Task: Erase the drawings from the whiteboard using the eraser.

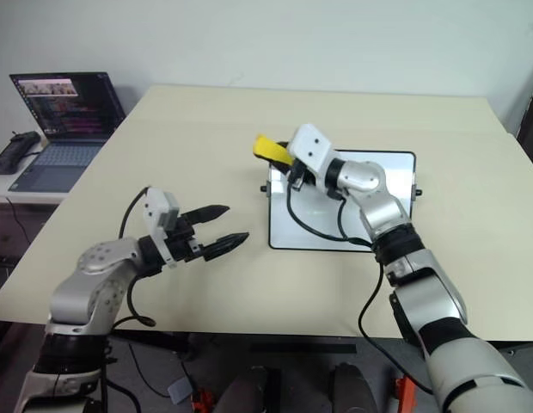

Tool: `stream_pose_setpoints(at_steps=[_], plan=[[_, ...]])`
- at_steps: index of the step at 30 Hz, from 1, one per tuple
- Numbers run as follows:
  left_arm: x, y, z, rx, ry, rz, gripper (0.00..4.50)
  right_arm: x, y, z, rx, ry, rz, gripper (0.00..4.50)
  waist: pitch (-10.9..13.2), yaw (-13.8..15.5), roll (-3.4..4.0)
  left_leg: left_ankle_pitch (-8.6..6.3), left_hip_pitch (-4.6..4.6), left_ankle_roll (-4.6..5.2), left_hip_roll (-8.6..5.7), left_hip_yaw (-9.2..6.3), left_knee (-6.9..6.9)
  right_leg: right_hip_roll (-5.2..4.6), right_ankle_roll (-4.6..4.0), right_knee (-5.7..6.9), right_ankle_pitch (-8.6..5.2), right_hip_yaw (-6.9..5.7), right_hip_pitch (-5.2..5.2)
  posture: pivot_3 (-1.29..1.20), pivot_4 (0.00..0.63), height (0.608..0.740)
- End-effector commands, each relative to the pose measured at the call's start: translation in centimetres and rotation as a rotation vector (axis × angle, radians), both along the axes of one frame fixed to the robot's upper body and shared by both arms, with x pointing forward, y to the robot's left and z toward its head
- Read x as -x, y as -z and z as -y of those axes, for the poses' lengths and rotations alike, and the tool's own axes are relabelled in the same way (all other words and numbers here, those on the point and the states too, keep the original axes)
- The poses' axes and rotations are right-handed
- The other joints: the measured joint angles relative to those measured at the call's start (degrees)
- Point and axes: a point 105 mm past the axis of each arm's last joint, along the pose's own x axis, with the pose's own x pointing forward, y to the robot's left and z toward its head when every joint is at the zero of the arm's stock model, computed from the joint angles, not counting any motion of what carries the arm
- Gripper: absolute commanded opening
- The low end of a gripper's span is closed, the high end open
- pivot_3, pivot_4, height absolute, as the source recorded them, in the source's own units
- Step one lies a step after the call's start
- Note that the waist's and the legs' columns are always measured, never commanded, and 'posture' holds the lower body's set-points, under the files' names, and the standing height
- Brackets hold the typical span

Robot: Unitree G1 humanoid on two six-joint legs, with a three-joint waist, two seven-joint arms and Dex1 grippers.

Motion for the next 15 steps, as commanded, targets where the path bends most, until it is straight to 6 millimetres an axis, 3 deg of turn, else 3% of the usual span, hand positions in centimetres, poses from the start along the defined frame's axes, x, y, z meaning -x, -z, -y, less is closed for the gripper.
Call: stream_pose_setpoints(at_steps=[1, 6, 15], plan=[[0.5, -1.3, 0.1, 0.017, -0.003, 0.047, 4.5, -0.8, -0.6, 0.9, 0.0, 0.035, 0.035, 1.15, 0.0, -0.2, 0.0, 0.0, 0.0, 0.0, 0.0, 0.0, 0.0, 0.0, 0.0, 0.02, 0.0, 0.0, 0.0, 0.0, 0.15, 0.74], [0.4, -1.4, 0.3, 0.02, 0.001, 0.045, 4.5, -1.8, 1.8, 1.8, 0.03, 0.106, -0.045, 1.15, 0.0, -0.6, 0.01, 0.0, 0.06, 0.01, 0.02, 0.01, 0.01, 0.05, -0.02, 0.16, -0.01, 0.04, -0.02, 0.0, 0.15, 0.74], [0.5, -2.5, 1.0, 0.038, 0.032, 0.065, 4.5, -1.3, 5.2, 0.3, 0.131, 0.062, -0.148, 1.14, 0.0, -1.3, 0.01, 0.01, 0.55, 0.02, 0.05, -0.05, 0.04, 0.11, -0.05, 0.2, -0.02, 0.02, 0.5, 0.0, 0.15, 0.74]])
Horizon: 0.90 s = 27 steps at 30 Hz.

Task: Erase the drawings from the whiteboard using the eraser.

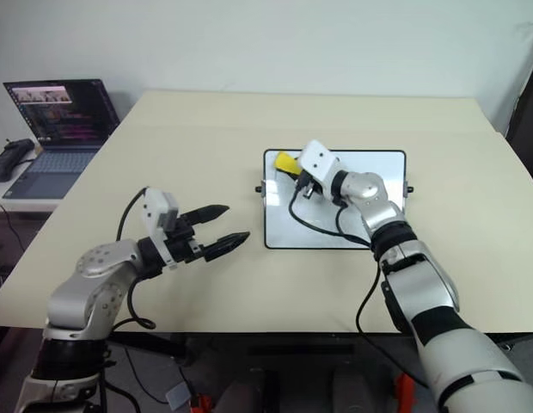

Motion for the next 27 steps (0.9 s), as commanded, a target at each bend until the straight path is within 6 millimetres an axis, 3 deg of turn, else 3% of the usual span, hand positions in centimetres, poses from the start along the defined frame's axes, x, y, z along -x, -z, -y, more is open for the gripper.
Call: stream_pose_setpoints(at_steps=[1, 4, 7, 15, 20, 23, 27], plan=[[0.4, -2.7, 0.8, 0.027, 0.038, 0.086, 4.5, 0.9, 2.8, -0.6, 0.094, -0.067, -0.078, 1.14, 0.0, -0.1, 0.0, 0.0, 0.02, 0.0, 0.01, 0.0, 0.01, 0.02, -0.01, 0.03, 0.0, 0.01, 0.01, 0.0, 0.15, 0.74], [0.3, -3.0, 0.6, 0.022, 0.035, 0.093, 4.5, 2.0, 4.7, -1.0, 0.145, -0.135, -0.122, 1.14, 0.0, -0.1, -0.02, 0.01, 0.08, 0.0, 0.05, -0.03, 0.03, 0.05, -0.02, 0.05, -0.01, -0.01, 0.05, 0.0, 0.15, 0.74], [0.4, -3.0, 0.6, 0.021, 0.035, 0.089, 4.5, 2.1, 5.1, -0.5, 0.149, -0.136, -0.129, 1.14, 0.0, -0.2, -0.01, 0.01, 0.15, 0.0, 0.04, 0.01, 0.03, 0.05, -0.01, 0.08, -0.01, 0.04, 0.09, 0.0, 0.15, 0.74], [0.2, -3.0, 0.6, 0.018, 0.039, 0.087, 4.5, -1.5, 0.4, 2.8, 0.001, 0.155, 0.009, 1.14, 0.0, 0.1, -0.02, 0.14, 0.16, -0.01, 0.02, -0.04, 0.15, 0.05, -0.06, 0.3, 0.01, 0.04, 0.08, 0.0, 0.15, 0.74], [0.0, -3.1, 0.6, 0.016, 0.045, 0.09, 4.5, -2.3, 0.1, 4.5, 0.008, 0.252, 0.02, 1.14, -0.1, 0.1, -0.03, 0.2, 0.18, -0.01, 0.02, -0.07, 0.12, 0.04, -0.2, 0.45, -0.05, 0.01, 0.05, 0.0, 0.15, 0.74], [-0.1, -3.2, 0.7, 0.016, 0.05, 0.092, 4.5, -2.2, 0.3, 4.3, 0.006, 0.239, 0.014, 1.14, -0.1, 0.1, -0.03, 0.2, 0.2, -0.01, 0.03, -0.08, 0.09, 0.04, -0.22, 0.5, -0.08, -0.01, 0.04, 0.0, 0.15, 0.74], [-0.2, -3.2, 0.9, 0.016, 0.056, 0.094, 4.5, -0.7, 2.1, 2.0, 0.044, 0.091, -0.04, 1.14, -0.1, 0.0, -0.07, 0.2, 0.2, -0.01, 0.03, -0.06, 0.1, 0.04, -0.22, 0.5, -0.08, 0.0, 0.05, 0.0, 0.15, 0.74]])
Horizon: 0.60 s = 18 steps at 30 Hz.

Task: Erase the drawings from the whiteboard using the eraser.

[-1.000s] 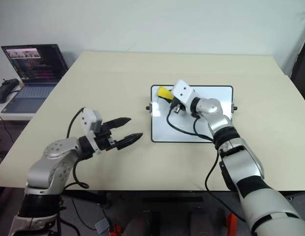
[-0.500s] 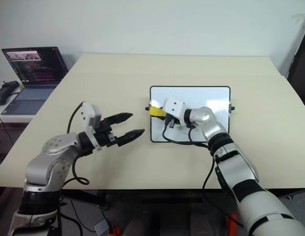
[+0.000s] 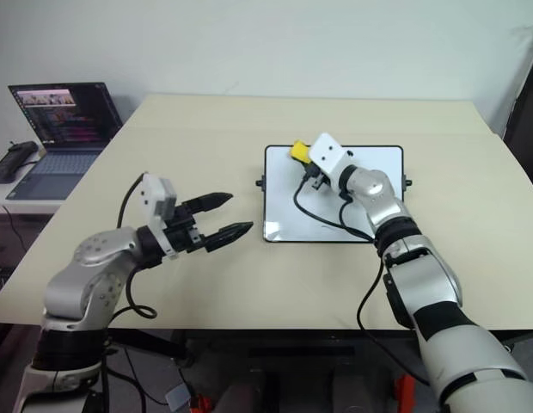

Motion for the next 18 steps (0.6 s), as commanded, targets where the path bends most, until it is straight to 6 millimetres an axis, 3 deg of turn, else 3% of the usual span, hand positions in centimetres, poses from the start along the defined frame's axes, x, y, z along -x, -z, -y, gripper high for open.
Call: stream_pose_setpoints(at_steps=[1, 7, 9, 14, 16, 18], plan=[[-0.1, -1.0, 0.0, 0.001, 0.012, 0.039, 4.5, 1.3, 3.3, -1.0, 0.059, -0.099, -0.11, 1.14, 0.0, -0.2, -0.04, 0.0, 0.02, 0.0, 0.01, 0.0, -0.01, 0.0, 0.01, 0.0, 0.0, -0.01, 0.0, 0.0, 0.15, 0.74], [-0.2, -1.0, -0.2, -0.006, 0.013, 0.043, 4.5, 4.0, 4.4, -3.1, 0.015, -0.311, -0.199, 1.14, 0.0, -0.6, -0.04, 0.0, 0.08, 0.0, 0.06, 0.02, -0.02, 0.04, 0.04, 0.08, -0.03, 0.01, 0.0, 0.0, 0.15, 0.74], [-0.4, -1.0, -0.4, -0.011, 0.01, 0.044, 4.5, 4.6, 3.6, -3.2, -0.069, -0.345, -0.227, 1.14, 0.0, -0.4, -0.04, 0.0, 0.07, 0.0, 0.07, 0.0, -0.02, 0.04, 0.03, 0.07, -0.03, -0.01, -0.01, 0.0, 0.15, 0.74], [-0.8, -1.4, -0.6, -0.023, 0.014, 0.055, 4.5, 5.3, -2.5, -0.6, -0.21, -0.329, -0.108, 1.14, 0.0, -0.1, 0.0, 0.0, -0.3, -0.01, 0.05, -0.01, -0.02, 0.03, 0.0, 0.06, -0.01, -0.02, -0.33, 0.0, 0.15, 0.74], [-0.8, -1.6, -0.8, -0.03, 0.014, 0.061, 4.5, 7.3, -5.1, 1.1, -0.242, -0.359, -0.091, 1.13, 0.0, 0.3, 0.0, 0.0, -0.58, -0.02, 0.05, -0.03, -0.03, 0.01, 0.0, 0.07, 0.0, -0.04, -0.62, 0.0, 0.15, 0.74], [-0.9, -1.8, -1.2, -0.044, 0.006, 0.068, 4.5, 9.9, -6.3, 3.3, -0.222, -0.377, -0.112, 1.13, 0.0, 0.8, -0.03, -0.04, -0.65, -0.08, 0.04, -0.03, -0.07, -0.02, 0.02, 0.07, -0.03, -0.05, -0.74, 0.0, 0.15, 0.74]])
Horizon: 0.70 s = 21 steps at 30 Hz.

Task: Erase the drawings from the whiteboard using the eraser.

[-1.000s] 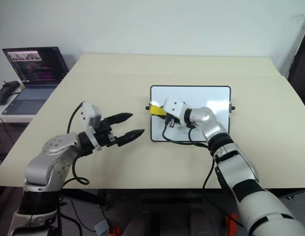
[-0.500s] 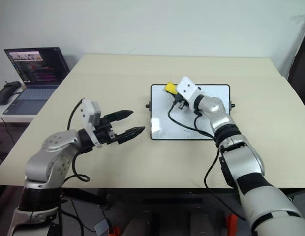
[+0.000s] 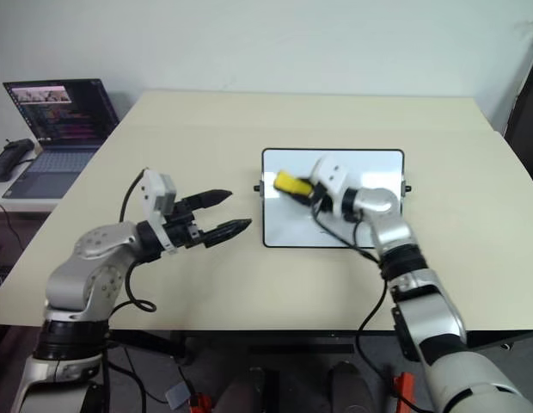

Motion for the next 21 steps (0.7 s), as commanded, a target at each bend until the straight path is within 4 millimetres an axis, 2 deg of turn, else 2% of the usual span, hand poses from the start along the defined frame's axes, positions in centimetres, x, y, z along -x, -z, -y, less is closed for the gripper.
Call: stream_pose_setpoints(at_steps=[1, 4, 7, 10, 14, 21], plan=[[-0.1, -1.6, -1.1, -0.03, -0.019, 0.067, 4.5, 4.3, -3.0, 3.2, 0.0, -0.054, -0.003, 1.13, 0.0, 0.5, -0.03, -0.04, -0.03, -0.06, 0.01, 0.01, 0.0, 0.0, 0.0, 0.0, -0.06, -0.01, -0.05, 0.0, 0.15, 0.74], [-0.4, -1.7, -2.2, -0.063, -0.046, 0.071, 4.5, 7.2, -1.5, 8.1, 0.136, -0.001, -0.106, 1.13, 0.0, 0.9, -0.05, -0.16, -0.31, -0.11, 0.01, -0.01, 0.0, -0.03, 0.01, -0.1, -0.22, -0.08, -0.23, 0.0, 0.15, 0.74], [-0.6, -1.3, -3.1, -0.101, -0.058, 0.066, 4.5, 8.8, 0.0, 13.4, 0.272, 0.118, -0.2, 1.13, 0.0, 0.8, -0.04, -0.27, -0.38, 0.03, -0.08, 0.11, 0.03, -0.12, 0.12, -0.18, -0.29, -0.02, -0.24, 0.0, 0.15, 0.74], [-0.9, -1.5, -3.4, -0.111, -0.058, 0.071, 4.5, 9.9, 0.2, 16.5, 0.353, 0.199, -0.244, 1.13, 0.0, 0.3, -0.02, -0.29, -0.36, 0.06, -0.09, 0.21, 0.04, -0.17, 0.15, -0.17, -0.32, 0.02, -0.24, 0.0, 0.15, 0.74], [-1.1, -1.6, -2.8, -0.116, -0.031, 0.069, 4.5, 9.8, 0.4, 18.2, 0.413, 0.265, -0.233, 1.13, 0.0, 0.0, -0.04, -0.28, -0.3, 0.06, 0.04, 0.27, 0.08, -0.06, 0.37, -0.11, -0.49, 0.02, -0.23, 0.0, 0.15, 0.74], [-1.0, -1.6, -2.1, -0.127, -0.009, 0.078, 4.5, 8.9, -0.1, 17.6, 0.408, 0.258, -0.183, 1.13, 0.0, 0.2, -0.05, -0.27, -0.3, 0.05, 0.03, 0.26, 0.21, -0.06, 0.4, -0.03, -0.48, 0.05, -0.2, 0.0, 0.15, 0.74]])
